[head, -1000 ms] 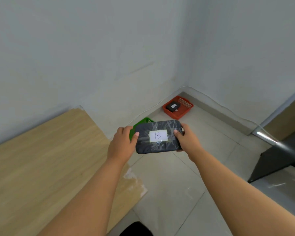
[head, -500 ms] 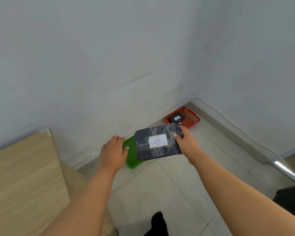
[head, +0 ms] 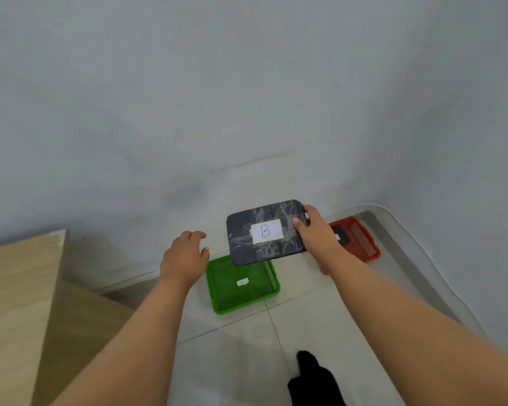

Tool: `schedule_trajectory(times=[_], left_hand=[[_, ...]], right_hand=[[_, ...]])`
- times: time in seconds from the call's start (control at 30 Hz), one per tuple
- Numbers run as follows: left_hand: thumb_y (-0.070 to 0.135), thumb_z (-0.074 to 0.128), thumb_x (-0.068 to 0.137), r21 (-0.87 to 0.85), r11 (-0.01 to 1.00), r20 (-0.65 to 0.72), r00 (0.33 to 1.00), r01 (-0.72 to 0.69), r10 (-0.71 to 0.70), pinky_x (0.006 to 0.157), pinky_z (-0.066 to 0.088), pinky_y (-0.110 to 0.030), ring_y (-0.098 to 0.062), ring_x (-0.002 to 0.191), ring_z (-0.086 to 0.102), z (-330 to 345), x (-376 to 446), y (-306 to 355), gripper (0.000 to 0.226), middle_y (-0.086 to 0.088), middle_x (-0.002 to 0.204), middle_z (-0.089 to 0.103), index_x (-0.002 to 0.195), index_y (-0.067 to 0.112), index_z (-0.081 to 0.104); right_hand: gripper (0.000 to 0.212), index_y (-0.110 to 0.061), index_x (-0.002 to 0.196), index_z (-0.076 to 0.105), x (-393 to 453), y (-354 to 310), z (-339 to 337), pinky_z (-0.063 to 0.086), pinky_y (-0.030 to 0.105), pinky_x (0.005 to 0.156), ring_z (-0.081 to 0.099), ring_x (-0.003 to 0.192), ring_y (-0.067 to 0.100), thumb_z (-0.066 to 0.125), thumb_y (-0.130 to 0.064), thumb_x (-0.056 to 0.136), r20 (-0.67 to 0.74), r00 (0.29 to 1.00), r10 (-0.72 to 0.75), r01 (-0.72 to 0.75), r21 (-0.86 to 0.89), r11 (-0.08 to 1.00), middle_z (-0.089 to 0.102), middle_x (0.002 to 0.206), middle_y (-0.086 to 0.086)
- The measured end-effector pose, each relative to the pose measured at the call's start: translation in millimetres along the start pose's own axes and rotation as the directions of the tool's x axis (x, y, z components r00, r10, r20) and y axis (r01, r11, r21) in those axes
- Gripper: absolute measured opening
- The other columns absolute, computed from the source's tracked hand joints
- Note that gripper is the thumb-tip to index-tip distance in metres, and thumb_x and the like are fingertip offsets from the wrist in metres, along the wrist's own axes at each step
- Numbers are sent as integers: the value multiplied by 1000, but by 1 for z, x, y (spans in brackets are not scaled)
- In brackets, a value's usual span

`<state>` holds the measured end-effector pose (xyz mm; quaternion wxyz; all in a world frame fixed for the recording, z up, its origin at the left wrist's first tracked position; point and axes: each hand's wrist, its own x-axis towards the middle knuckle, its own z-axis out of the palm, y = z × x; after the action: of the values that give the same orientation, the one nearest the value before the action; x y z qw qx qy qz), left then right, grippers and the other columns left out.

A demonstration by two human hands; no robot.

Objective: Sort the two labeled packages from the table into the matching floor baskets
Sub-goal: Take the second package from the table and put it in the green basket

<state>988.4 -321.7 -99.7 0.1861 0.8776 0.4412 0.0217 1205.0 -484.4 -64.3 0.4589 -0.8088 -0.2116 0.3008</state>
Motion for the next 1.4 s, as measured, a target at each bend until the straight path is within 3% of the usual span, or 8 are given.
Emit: schedule_trajectory(times=[0.2, 0.33, 0.43, 0.63, 0.83, 1.0, 1.17, 1.4], left_hand=[[22, 44, 95, -259, 947, 47, 982, 191, -185, 88, 43, -35, -28, 109, 56, 41, 39, 40, 31, -13, 121, 57, 122, 13, 56], [35, 34, 98, -543, 763, 128, 932, 351, -338, 83, 46, -36, -32, 102, 60, 66, 66, 56, 34, -12, 107, 64, 107, 14, 59], [49, 40, 94, -731, 510, 242, 871, 454, -428, 87, 55, -48, -31, 101, 62, 85, 81, 59, 37, -7, 109, 62, 112, 21, 55], [23, 57, 92, -833, 244, 328, 798, 497, -505, 70, 61, -39, -30, 97, 63, 130, 105, 38, 34, -13, 116, 60, 123, 11, 51], [21, 59, 91, -834, 256, 272, 768, 489, -579, 72, 59, -38, -30, 102, 64, 194, 118, -14, 26, -12, 115, 64, 116, 16, 58], [30, 62, 86, -793, 304, 247, 735, 527, -632, 90, 54, -54, -29, 99, 66, 291, 121, -73, 9, -7, 106, 69, 85, 38, 63], [30, 60, 89, -791, 307, 223, 717, 529, -660, 92, 53, -54, -31, 102, 63, 399, 141, -121, 9, -4, 103, 65, 98, 29, 61], [35, 59, 88, -775, 357, 199, 737, 522, -646, 97, 49, -49, -31, 112, 59, 537, 192, -187, 40, -8, 122, 62, 123, 16, 58]], right_hand=[[37, -15, 136, 42, 86, 3, -7, 39, 9, 53, 56, 85, 15, 46, -20, 99, 168, 984, -60, 74, -79, 994, 58, 112, 6], [36, -17, 135, 43, 130, 22, 5, 40, 4, 43, 56, 75, 5, 46, -19, 99, 238, 971, -19, 38, -77, 996, 58, 108, 4], [35, -18, 134, 44, 153, 39, 22, 47, 13, 53, 61, 80, 12, 47, -20, 99, 273, 962, 2, 14, -57, 998, 61, 111, 7], [35, -23, 131, 47, 188, 85, 65, 58, 46, 85, 67, 96, 25, 51, -26, 96, 321, 946, 51, -52, -6, 999, 65, 116, 9], [41, -24, 136, 46, 217, 152, 105, 46, 39, 98, 56, 103, 17, 48, -36, 97, 309, 946, 97, -75, -82, 994, 62, 115, 0], [37, -21, 133, 52, 245, 248, 145, 36, 25, 91, 55, 116, 23, 46, -31, 97, 245, 966, 88, -29, -235, 971, 61, 125, 6], [39, -19, 134, 53, 283, 359, 207, 37, 30, 101, 51, 126, 25, 48, -25, 97, 230, 971, 60, 10, -292, 956, 56, 138, 9], [45, -11, 136, 52, 345, 483, 285, 29, 39, 113, 35, 137, 33, 52, -9, 91, 228, 960, -166, 261, -497, 828, 41, 147, 18]])
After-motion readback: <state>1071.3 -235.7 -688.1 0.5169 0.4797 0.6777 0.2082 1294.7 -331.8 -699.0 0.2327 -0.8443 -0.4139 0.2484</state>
